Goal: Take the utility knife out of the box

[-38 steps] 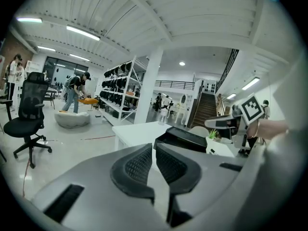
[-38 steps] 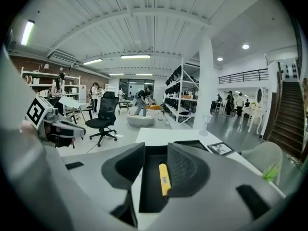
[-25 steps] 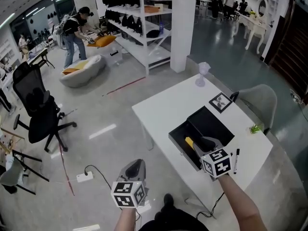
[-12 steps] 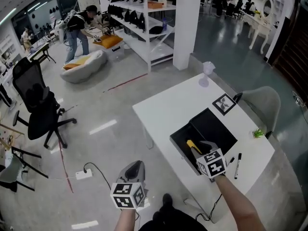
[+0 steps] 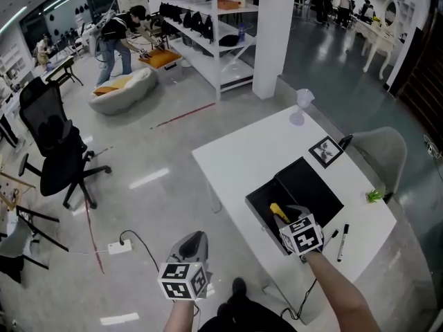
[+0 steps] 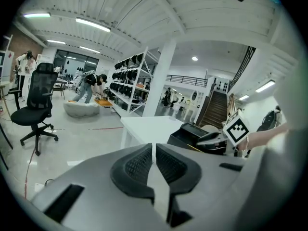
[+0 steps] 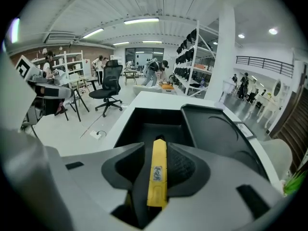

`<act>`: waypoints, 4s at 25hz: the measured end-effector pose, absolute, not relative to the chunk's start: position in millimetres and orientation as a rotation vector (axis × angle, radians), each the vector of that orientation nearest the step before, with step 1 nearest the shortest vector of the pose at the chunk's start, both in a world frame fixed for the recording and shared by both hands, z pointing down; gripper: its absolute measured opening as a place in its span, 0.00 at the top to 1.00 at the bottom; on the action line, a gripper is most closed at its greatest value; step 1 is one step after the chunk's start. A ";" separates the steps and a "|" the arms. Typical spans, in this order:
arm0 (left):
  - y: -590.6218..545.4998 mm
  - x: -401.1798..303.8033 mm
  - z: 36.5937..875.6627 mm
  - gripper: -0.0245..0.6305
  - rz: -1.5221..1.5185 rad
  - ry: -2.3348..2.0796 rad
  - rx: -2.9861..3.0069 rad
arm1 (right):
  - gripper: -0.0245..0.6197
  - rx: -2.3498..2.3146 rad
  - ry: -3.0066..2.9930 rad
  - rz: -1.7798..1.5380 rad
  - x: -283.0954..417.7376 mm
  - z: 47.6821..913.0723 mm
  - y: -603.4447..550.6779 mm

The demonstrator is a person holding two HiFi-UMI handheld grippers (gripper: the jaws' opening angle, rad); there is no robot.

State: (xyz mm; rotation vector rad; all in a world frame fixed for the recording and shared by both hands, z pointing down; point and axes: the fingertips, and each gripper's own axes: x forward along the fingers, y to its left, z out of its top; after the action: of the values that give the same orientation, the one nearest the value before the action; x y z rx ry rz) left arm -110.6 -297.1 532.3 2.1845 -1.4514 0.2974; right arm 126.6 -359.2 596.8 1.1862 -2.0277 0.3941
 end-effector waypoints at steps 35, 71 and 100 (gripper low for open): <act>-293.5 -124.2 547.2 0.92 0.251 -1.461 2.112 | 0.67 1.077 -1.806 0.574 117.2 636.5 -365.2; -297.5 -130.1 539.6 0.92 0.259 -1.427 2.137 | 0.79 1.194 -2.054 0.560 100.4 592.4 -357.5; -287.9 -118.6 515.4 0.92 0.262 -1.387 2.242 | 0.79 1.546 -2.440 0.568 86.4 465.0 -297.8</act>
State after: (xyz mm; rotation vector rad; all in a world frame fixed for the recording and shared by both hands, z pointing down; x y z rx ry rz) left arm -118.6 -287.9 515.4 2.2418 -1.3874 0.2620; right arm 86.4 -297.8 465.0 1.5463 -2.4403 0.5680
